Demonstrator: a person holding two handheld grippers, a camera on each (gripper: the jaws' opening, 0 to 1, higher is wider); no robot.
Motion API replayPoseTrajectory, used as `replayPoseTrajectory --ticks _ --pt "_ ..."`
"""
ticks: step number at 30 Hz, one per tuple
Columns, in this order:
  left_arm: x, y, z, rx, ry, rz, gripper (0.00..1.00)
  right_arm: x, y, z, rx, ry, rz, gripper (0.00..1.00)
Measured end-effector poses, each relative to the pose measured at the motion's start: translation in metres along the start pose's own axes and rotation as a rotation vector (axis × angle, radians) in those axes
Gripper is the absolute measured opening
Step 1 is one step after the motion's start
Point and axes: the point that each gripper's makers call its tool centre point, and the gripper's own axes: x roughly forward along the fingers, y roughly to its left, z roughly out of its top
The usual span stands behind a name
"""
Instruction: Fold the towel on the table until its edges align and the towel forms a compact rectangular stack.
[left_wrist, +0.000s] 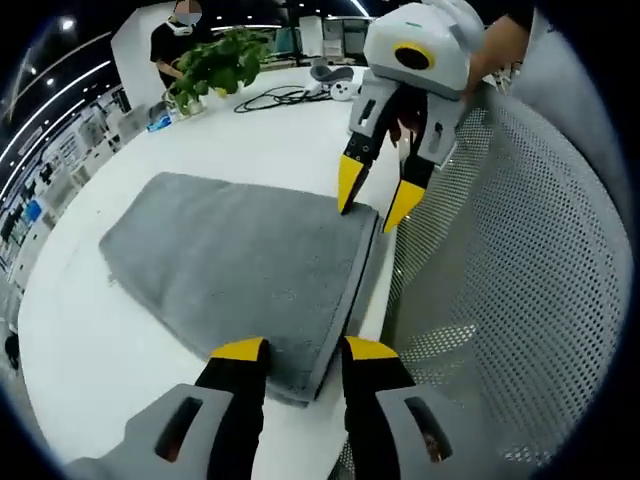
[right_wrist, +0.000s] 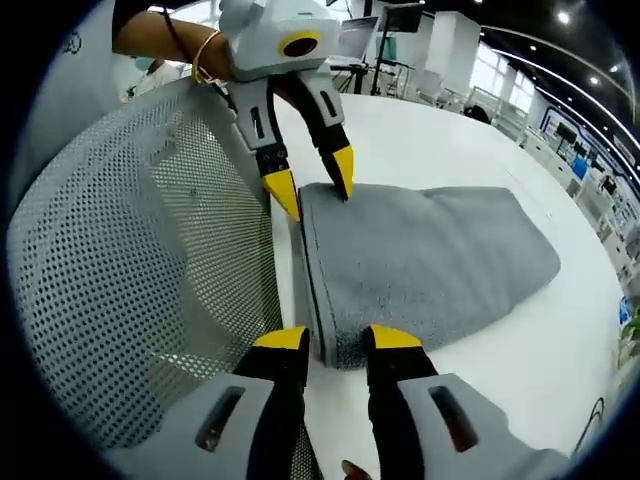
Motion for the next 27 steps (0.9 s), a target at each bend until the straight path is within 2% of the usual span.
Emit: replayPoseTrajectory --ticks 4,8,10,12,15,20,27 --pt "0.009 -0.004 -0.005 -0.053 0.002 -0.022 0.31 0.003 0.001 -0.007 -0.073 0.047 0.002 0.21" --pt "0.011 0.000 -0.006 -0.004 0.009 0.004 0.26 0.009 0.003 -0.013 -0.219 0.099 -0.001 0.19" --pt "0.012 -0.001 -0.005 0.041 0.011 0.016 0.25 0.008 0.004 -0.008 -0.203 0.080 -0.002 0.19" --pt "0.012 0.000 -0.006 0.022 0.015 0.022 0.25 0.008 0.002 -0.010 -0.181 0.068 0.010 0.18" --pt "0.011 0.000 -0.005 0.011 0.006 0.024 0.24 0.010 0.000 -0.011 -0.066 0.040 0.006 0.17" --pt "0.012 0.004 -0.002 0.000 0.018 0.039 0.19 0.011 -0.003 -0.010 -0.093 0.062 -0.002 0.13" --pt "0.012 0.011 -0.003 0.013 0.067 0.052 0.11 0.014 -0.006 -0.009 -0.113 0.078 -0.004 0.09"
